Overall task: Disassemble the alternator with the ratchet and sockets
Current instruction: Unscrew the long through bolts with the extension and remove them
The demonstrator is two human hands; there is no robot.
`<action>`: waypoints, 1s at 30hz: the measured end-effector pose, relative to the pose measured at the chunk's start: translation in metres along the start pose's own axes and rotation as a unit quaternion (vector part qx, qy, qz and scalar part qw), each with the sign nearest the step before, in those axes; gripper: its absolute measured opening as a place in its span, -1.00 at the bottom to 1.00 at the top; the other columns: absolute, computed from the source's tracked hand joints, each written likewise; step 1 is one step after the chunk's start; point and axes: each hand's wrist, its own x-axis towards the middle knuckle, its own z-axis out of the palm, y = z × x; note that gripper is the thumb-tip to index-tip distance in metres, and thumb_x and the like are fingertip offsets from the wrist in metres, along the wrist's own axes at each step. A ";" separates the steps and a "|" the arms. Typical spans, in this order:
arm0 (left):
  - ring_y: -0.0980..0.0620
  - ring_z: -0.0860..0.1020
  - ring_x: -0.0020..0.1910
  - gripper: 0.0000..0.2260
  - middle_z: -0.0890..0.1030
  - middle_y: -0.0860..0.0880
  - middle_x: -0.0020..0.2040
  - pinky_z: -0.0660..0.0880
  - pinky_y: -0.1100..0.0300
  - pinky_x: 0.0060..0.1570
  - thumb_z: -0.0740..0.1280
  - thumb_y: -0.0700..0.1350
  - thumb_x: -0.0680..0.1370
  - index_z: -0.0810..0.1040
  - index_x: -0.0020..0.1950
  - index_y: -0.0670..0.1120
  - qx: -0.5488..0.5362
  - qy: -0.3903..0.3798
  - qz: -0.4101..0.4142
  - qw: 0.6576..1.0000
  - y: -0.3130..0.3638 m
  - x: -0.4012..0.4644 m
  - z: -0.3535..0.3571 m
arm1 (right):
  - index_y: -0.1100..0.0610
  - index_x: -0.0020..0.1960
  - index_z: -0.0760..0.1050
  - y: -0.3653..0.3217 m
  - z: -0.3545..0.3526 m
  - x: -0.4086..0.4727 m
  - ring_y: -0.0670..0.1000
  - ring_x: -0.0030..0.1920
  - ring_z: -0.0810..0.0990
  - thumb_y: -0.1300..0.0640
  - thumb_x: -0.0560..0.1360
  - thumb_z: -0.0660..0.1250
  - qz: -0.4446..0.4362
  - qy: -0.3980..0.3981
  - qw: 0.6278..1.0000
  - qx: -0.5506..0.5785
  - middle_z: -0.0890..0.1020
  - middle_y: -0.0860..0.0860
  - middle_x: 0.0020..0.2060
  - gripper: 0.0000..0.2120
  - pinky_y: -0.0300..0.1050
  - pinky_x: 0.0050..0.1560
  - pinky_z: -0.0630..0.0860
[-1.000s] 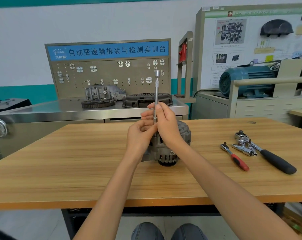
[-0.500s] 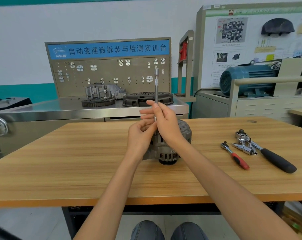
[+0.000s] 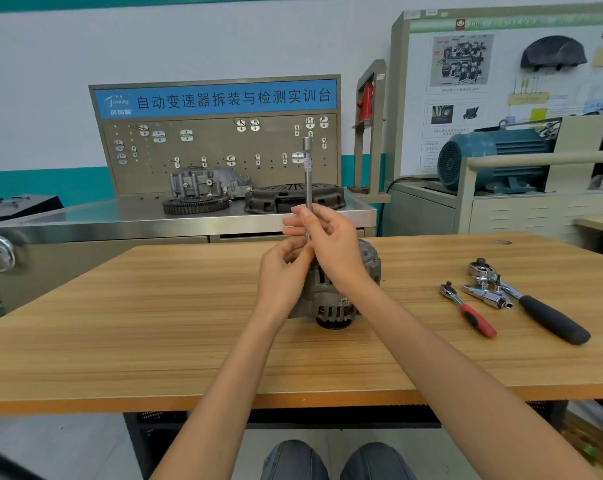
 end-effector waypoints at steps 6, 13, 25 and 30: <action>0.10 0.63 -0.14 -0.91 0.68 -0.03 -0.17 0.56 0.22 -0.07 0.40 -0.22 0.51 0.62 -0.11 -0.03 0.000 0.041 -0.019 0.999 -0.002 0.003 0.001 | 0.24 0.08 0.52 -0.003 0.000 -0.001 -0.16 -0.26 0.65 0.23 0.63 0.12 0.014 -0.020 1.000 0.001 0.64 0.02 -0.19 -0.79 -0.30 -0.24 0.58; 0.13 0.59 -0.22 -0.90 0.65 0.00 -0.23 0.53 0.22 -0.15 0.39 -0.22 0.50 0.59 -0.13 -0.03 0.007 0.045 -0.022 0.999 -0.004 0.003 0.001 | 0.20 0.22 0.39 0.000 0.000 -0.002 -0.12 -0.21 0.67 0.19 0.63 0.13 0.023 -0.018 0.999 0.025 0.66 -0.01 -0.16 -0.80 -0.25 -0.23 0.59; 0.24 0.63 -0.07 -0.85 0.69 0.16 -0.18 0.55 0.32 -0.05 0.36 -0.12 0.56 0.61 -0.07 0.15 -0.020 0.026 0.006 0.999 -0.005 -0.001 0.002 | 0.18 -0.09 0.43 0.002 -0.003 -0.001 -0.11 -0.31 0.60 0.26 0.56 0.26 -0.027 0.015 0.999 -0.017 0.61 0.03 -0.28 -0.94 -0.23 -0.22 0.58; 0.17 0.64 -0.05 -0.87 0.70 0.06 -0.10 0.54 0.32 -0.05 0.39 -0.19 0.53 0.63 0.02 0.01 -0.036 0.029 0.000 0.999 -0.007 0.001 0.001 | 0.29 -0.01 0.46 0.002 -0.002 -0.003 -0.10 -0.33 0.61 0.26 0.59 0.21 -0.021 0.014 1.000 -0.009 0.62 0.05 -0.27 -0.90 -0.25 -0.26 0.57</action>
